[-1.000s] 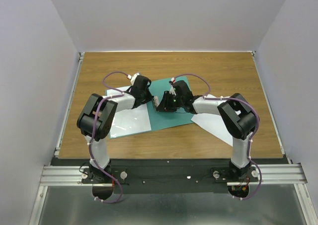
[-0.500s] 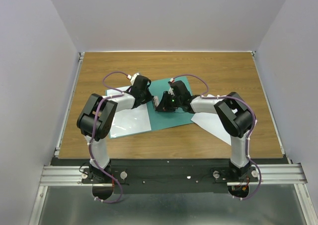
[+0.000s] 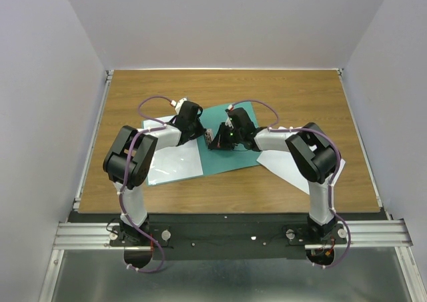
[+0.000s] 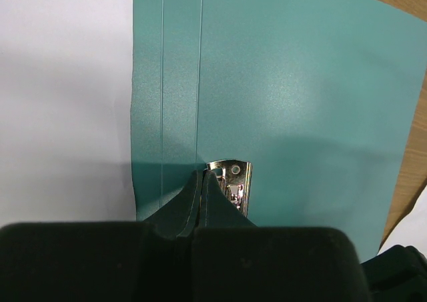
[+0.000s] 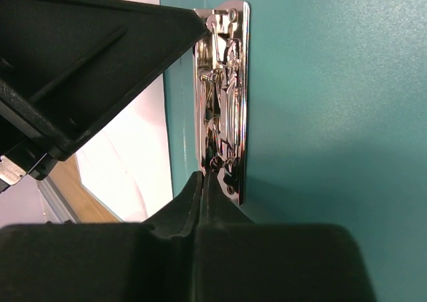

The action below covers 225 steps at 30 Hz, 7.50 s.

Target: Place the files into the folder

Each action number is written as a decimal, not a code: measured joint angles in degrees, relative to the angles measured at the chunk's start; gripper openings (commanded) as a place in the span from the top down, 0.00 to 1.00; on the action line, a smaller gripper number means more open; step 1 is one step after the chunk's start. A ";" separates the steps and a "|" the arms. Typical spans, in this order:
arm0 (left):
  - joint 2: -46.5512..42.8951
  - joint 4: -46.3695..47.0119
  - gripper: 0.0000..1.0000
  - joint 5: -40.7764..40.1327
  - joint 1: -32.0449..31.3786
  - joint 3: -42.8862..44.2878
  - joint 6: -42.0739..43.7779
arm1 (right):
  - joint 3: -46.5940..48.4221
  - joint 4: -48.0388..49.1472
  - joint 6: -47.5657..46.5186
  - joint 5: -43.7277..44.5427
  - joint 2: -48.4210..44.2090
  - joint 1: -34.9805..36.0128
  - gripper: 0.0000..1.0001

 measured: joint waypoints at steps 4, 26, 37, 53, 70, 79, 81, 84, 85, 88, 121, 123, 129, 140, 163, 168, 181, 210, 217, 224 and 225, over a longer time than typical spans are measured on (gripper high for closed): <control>0.00 -0.02 1.00 0.17 0.24 0.00 0.07 | 0.00 -0.02 0.63 -0.04 0.04 -0.02 0.99; 0.55 -1.03 1.00 0.70 0.37 1.16 3.21 | 0.50 -1.68 1.38 -0.02 0.22 -0.92 0.99; 1.05 -1.33 1.00 0.87 0.37 1.88 3.91 | 1.70 -4.07 1.09 0.42 0.63 -1.16 0.99; 3.76 0.61 1.00 1.29 0.37 4.63 7.96 | 8.28 -14.25 0.90 8.87 2.45 -0.48 0.99; 5.62 2.73 1.00 2.16 0.37 6.23 11.04 | 17.07 -27.58 -3.39 32.92 2.91 5.14 0.99; 6.54 4.11 1.00 2.40 0.37 6.60 11.56 | 20.98 -30.93 -6.82 39.78 4.68 6.86 0.99; 6.67 4.33 1.00 2.45 0.37 6.67 11.67 | 21.75 -31.54 -7.67 40.98 4.68 6.91 0.99; 6.69 4.46 1.00 2.47 0.39 6.67 11.85 | 22.80 -32.57 -9.66 45.27 4.72 6.97 0.99; 6.69 4.46 1.00 2.51 0.39 6.67 12.02 | 22.88 -33.66 -10.64 47.56 4.83 6.69 0.99; 6.67 4.46 1.00 2.69 0.50 6.67 12.31 | 22.93 -35.08 -12.20 49.70 5.27 6.23 0.99; -10.36 -10.21 0.32 1.57 4.94 3.96 10.82 | 8.11 -35.36 -6.14 44.19 -31.15 1.18 0.00; -12.50 -10.56 0.30 1.42 5.07 3.69 10.78 | 5.75 -35.12 -5.70 43.50 -35.36 -0.26 0.00; -24.61 -9.11 0.20 1.75 4.42 -4.66 10.49 | -4.83 -35.04 -3.91 40.76 -46.99 -3.96 0.00; -29.73 0.33 0.25 12.44 -2.19 -23.28 9.62 | -10.40 -27.43 -3.89 22.71 -41.05 -6.34 0.01; -4.92 7.48 0.28 17.07 -0.07 -3.52 11.50 | -10.67 -13.00 -0.24 1.99 -15.23 -8.76 0.01; -2.54 7.45 0.29 17.33 1.14 -0.72 12.26 | -10.67 -12.02 -0.24 1.22 -14.82 -8.92 0.02; 1.73 7.02 0.29 19.28 5.55 4.11 14.10 | -10.36 -10.45 -0.33 -0.33 -13.90 -9.18 0.01; -18.84 5.70 0.07 16.48 -21.84 -9.44 9.53 | -10.14 -31.76 -8.41 21.40 -26.73 -47.10 0.00; -10.88 8.26 0.07 17.94 -26.12 -8.81 7.54 | -16.59 -33.88 -6.95 26.12 -26.27 -46.88 0.00; -6.23 10.82 0.07 18.49 -28.02 -8.46 4.70 | -24.68 -29.31 -6.25 22.23 -34.01 -46.84 0.00; -5.90 11.02 0.07 18.40 -28.11 -8.46 4.37 | -25.75 -28.98 -6.27 21.40 -35.23 -46.84 0.00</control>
